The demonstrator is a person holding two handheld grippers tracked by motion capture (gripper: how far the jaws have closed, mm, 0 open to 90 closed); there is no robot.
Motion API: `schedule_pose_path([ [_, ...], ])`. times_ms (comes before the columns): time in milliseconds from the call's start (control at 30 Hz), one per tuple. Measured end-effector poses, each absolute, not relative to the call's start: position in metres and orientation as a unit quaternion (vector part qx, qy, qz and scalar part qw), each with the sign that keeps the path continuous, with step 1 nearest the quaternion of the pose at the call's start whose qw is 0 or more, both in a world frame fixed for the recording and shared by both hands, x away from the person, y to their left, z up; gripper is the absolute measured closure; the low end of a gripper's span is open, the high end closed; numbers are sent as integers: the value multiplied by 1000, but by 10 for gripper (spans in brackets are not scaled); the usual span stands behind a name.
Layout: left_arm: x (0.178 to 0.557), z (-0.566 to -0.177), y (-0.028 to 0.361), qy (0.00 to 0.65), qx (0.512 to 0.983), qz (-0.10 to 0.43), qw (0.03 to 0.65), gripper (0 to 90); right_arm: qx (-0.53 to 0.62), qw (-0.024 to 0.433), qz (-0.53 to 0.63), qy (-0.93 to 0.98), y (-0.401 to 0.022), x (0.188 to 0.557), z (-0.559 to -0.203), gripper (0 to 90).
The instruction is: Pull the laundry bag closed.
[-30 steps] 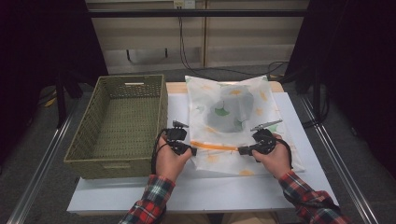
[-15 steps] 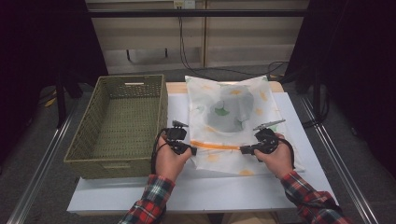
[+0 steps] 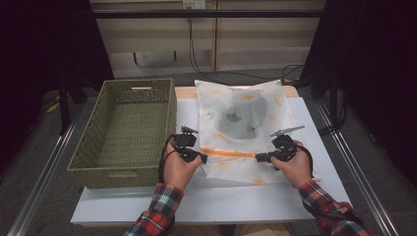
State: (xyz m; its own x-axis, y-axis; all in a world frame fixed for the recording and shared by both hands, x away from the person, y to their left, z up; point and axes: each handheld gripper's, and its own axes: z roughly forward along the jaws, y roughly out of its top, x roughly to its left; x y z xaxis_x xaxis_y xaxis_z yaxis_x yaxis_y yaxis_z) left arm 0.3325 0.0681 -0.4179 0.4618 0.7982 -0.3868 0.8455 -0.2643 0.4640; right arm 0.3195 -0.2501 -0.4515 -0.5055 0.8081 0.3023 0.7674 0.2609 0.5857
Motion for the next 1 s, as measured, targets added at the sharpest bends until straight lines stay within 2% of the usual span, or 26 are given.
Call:
schedule_pose_path([
  [133,333,-418,68,518,795,-34,314,892,491,43,342,800,-250,319,-451,900],
  [267,333,-418,68,517,795,-37,316,893,498,31,351,792,-254,319,-452,900],
  [400,333,-418,68,519,793,-33,316,892,497,45,342,796,-256,319,-451,900],
  [533,333,-417,69,517,795,-33,315,893,508,30,348,788,-261,319,-452,900],
  [1000,333,-417,69,518,795,-33,314,893,507,38,341,791,-265,318,-453,900],
])
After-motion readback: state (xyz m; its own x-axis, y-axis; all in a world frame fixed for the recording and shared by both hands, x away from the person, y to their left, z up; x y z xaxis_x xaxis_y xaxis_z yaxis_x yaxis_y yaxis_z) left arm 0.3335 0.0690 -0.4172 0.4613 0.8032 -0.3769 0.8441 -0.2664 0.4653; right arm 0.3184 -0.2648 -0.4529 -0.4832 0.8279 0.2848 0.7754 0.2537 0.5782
